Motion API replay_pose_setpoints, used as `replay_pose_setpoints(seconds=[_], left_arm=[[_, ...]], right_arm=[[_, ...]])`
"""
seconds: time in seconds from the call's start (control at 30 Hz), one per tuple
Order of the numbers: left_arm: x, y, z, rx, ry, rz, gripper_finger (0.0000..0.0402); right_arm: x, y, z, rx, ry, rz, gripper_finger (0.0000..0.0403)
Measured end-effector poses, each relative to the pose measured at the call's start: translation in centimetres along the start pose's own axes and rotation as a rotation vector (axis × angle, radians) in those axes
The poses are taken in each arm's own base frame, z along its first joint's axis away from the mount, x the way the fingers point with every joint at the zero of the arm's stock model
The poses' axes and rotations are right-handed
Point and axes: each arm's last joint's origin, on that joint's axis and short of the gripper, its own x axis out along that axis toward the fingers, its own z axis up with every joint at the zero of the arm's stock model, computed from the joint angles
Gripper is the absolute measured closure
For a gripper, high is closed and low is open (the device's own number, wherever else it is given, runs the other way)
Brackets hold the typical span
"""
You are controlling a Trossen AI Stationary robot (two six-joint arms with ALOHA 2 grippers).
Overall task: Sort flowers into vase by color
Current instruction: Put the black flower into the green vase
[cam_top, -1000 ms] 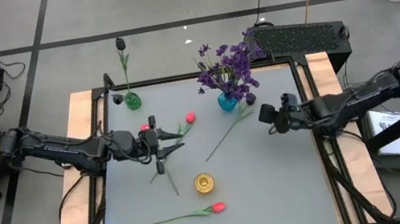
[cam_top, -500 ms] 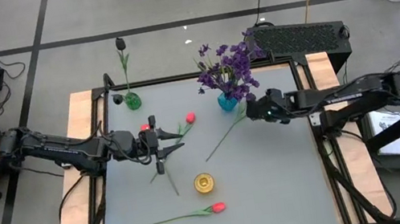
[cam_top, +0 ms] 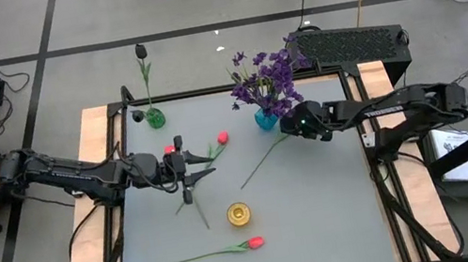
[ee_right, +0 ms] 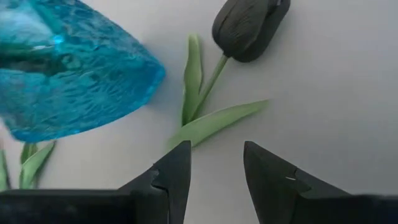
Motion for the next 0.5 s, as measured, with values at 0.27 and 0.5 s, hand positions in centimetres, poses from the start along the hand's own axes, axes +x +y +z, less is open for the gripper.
replay_pose_setpoints(seconds=[0.27,0.5], left_arm=[[0.0,0.0,0.0,0.0,0.003,0.0,0.0275],[0.0,0.0,0.0,-0.003,0.004,0.0,0.0275]], right_arm=[[0.9,0.0,0.8,0.025,-0.027,-0.006,0.0264],[1.7,0.1,1.7,0.029,-0.052,-0.001,0.0264]])
